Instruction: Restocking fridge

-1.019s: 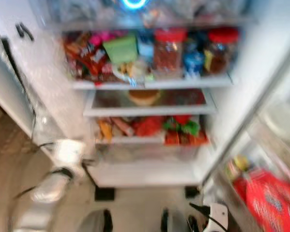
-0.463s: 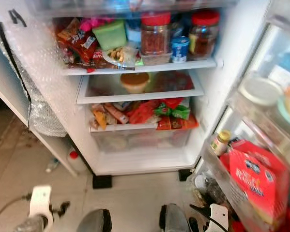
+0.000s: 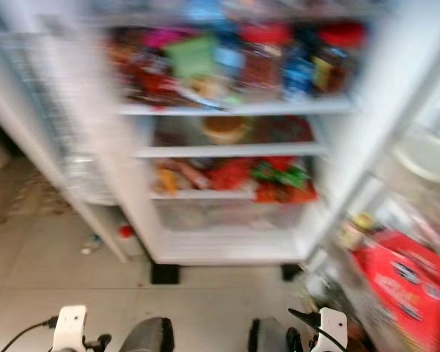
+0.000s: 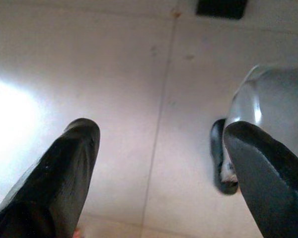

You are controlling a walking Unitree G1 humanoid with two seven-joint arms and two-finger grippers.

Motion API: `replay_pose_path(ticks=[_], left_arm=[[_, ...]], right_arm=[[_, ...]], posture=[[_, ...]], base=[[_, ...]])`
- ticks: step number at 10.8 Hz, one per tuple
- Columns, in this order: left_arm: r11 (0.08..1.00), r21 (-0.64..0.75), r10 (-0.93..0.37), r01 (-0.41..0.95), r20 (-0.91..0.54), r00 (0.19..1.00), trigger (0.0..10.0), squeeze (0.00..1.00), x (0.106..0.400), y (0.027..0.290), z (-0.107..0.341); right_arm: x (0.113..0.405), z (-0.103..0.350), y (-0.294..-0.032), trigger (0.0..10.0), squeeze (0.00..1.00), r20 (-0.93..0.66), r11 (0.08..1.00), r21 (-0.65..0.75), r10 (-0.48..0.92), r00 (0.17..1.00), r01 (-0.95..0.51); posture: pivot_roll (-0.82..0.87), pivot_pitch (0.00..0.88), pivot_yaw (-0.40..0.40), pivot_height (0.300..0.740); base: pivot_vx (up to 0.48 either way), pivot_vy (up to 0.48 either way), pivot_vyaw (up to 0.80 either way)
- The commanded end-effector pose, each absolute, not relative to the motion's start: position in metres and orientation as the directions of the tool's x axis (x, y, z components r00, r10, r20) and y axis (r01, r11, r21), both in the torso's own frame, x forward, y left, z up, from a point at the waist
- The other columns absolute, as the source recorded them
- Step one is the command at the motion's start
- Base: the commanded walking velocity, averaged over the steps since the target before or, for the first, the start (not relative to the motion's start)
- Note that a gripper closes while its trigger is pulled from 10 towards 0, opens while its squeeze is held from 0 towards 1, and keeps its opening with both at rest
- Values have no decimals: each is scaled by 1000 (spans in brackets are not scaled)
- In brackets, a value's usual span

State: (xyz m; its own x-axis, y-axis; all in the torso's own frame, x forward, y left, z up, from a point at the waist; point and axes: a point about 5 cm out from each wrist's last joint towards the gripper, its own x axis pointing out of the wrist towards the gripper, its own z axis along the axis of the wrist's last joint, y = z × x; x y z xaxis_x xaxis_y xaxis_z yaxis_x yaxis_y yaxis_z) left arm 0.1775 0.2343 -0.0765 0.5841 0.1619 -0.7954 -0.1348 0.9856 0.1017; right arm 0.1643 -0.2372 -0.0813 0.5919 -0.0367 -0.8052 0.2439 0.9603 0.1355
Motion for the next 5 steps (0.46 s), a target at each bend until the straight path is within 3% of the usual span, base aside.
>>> replay_pose_path(ticks=[1,5], left_arm=[[984,120,173,-130,-810,560,10000,0,168,239,-80],[983,125,177,-130,-820,544,10000,0,164,241,-82]], right_arm=[[157,-86,-233,10000,0,-817,954,154,-23,576,257],[155,-86,-233,10000,0,-819,954,151,-27,572,261]], posture=[[17,122,52,636],[6,116,58,636]], base=[[0,379,0],[0,375,0]])
